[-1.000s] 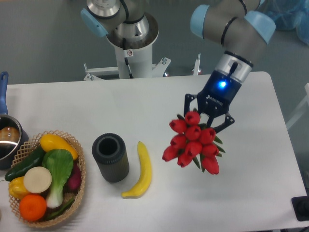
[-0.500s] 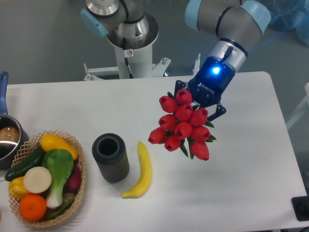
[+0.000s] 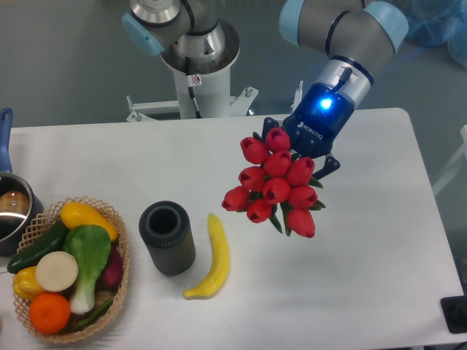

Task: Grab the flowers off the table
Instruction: 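Lift the gripped tulip bunch up off the table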

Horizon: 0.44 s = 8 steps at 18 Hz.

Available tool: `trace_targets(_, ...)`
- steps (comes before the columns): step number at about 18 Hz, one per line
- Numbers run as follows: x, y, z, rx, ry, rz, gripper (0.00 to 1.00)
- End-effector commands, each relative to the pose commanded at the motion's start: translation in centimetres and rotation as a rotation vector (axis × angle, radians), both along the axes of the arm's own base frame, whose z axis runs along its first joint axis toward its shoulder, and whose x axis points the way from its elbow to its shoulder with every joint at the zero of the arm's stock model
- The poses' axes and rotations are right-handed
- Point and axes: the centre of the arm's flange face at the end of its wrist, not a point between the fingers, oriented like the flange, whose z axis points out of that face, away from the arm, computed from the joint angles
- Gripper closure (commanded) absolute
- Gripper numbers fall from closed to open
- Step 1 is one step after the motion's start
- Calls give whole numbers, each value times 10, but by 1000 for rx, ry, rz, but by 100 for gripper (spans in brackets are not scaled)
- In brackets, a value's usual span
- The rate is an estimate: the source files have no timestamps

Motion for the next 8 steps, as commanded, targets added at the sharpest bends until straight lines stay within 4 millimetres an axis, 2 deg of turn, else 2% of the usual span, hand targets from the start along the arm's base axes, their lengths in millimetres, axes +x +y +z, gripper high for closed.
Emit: trace_targets(8,2,-2,-2,6,-9,1,66)
